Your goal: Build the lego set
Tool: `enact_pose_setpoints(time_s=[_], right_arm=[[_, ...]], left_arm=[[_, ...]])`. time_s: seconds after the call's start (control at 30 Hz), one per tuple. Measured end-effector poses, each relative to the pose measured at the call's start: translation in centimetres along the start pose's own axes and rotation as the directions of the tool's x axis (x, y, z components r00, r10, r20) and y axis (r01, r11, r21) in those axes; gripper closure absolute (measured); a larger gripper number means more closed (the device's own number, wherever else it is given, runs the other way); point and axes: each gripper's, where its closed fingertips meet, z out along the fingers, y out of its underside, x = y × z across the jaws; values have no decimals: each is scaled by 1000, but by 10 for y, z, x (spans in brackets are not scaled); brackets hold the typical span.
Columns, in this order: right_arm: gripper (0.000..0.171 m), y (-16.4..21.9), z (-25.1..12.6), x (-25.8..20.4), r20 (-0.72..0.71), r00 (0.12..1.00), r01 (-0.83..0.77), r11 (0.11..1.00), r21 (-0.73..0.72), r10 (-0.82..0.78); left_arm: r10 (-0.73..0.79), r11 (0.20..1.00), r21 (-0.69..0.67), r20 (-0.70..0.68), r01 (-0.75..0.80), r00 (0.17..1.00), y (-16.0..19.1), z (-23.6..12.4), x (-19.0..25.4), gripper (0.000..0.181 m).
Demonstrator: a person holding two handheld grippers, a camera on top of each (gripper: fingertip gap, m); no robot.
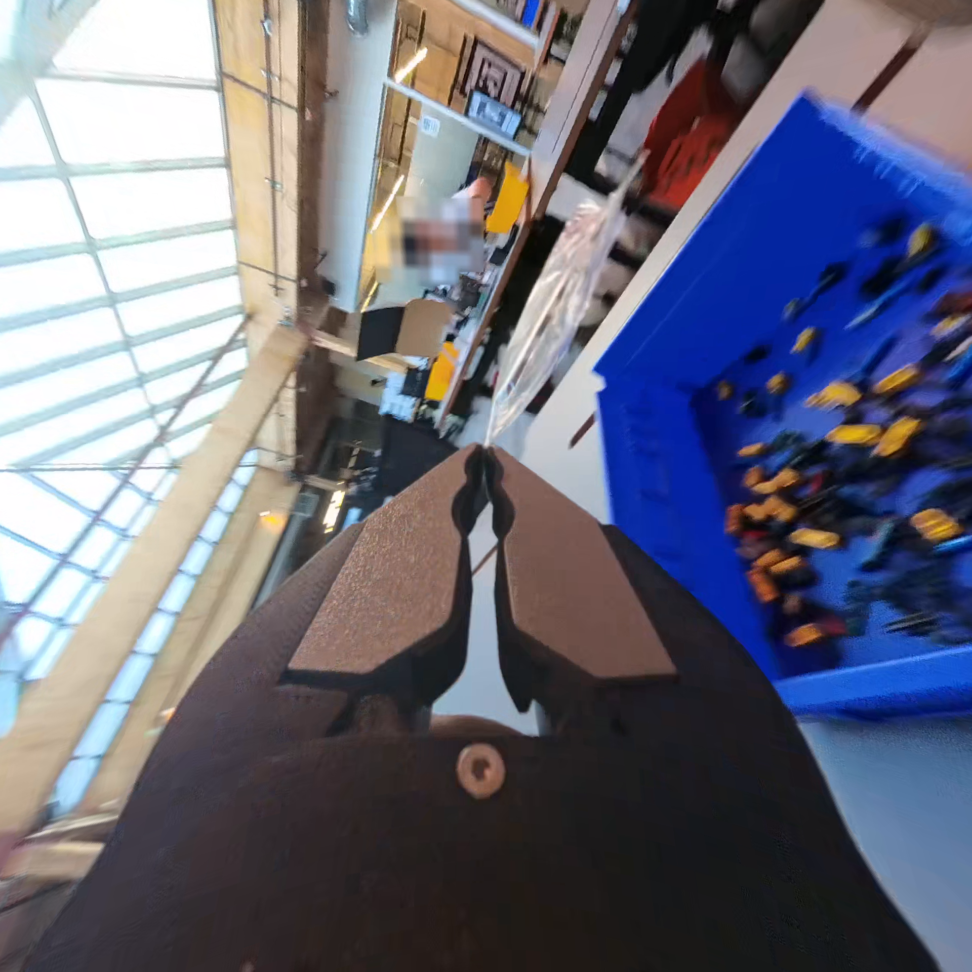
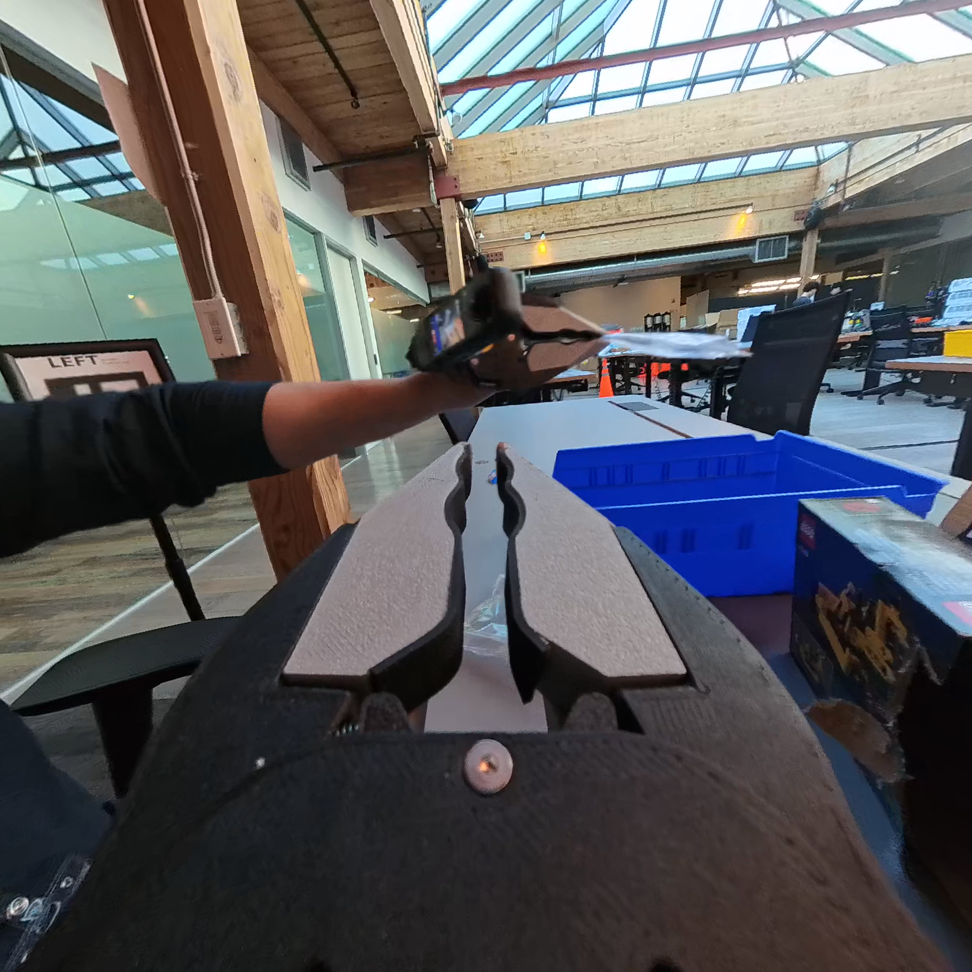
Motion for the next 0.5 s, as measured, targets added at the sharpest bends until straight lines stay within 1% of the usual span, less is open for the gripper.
enact_pose_setpoints(time_s=[0.07, 0.13, 0.2, 0.23, 0.3, 0.37, 0.4, 0.5], right_arm=[[166, -9, -8, 6, -22, 1000, 0, 999, 40, 1], [165, -18, -16, 15, -54, 998, -11, 996, 86, 16], [165, -25, -24, 24, -87, 995, -32, 990, 134, 44], [164, -28, -29, 29, -103, 993, -39, 987, 158, 55], [164, -33, -37, 37, -138, 988, -38, 980, 194, 66], [164, -36, -43, 43, -166, 984, -32, 977, 210, 68], [164, -36, -45, 46, -177, 982, -31, 977, 212, 69], [164, -32, -47, 52, -194, 978, -37, 977, 209, 79]], left_arm=[[-112, 991, 73, -49, 116, 992, -19, -20, 8, 181], [-271, 944, 165, -112, 287, 956, -43, -50, 10, 181], [-435, 840, 230, -256, 492, 863, -67, -85, 18, 181], [-485, 783, 239, -345, 575, 804, -78, -103, 27, 181], [-522, 704, 216, -489, 677, 699, -90, -134, 53, 181], [-545, 645, 175, -576, 744, 609, -89, -156, 81, 181], [-555, 642, 150, -586, 752, 590, -82, -161, 95, 181], [-549, 703, 119, -537, 701, 641, -52, -161, 125, 181]])
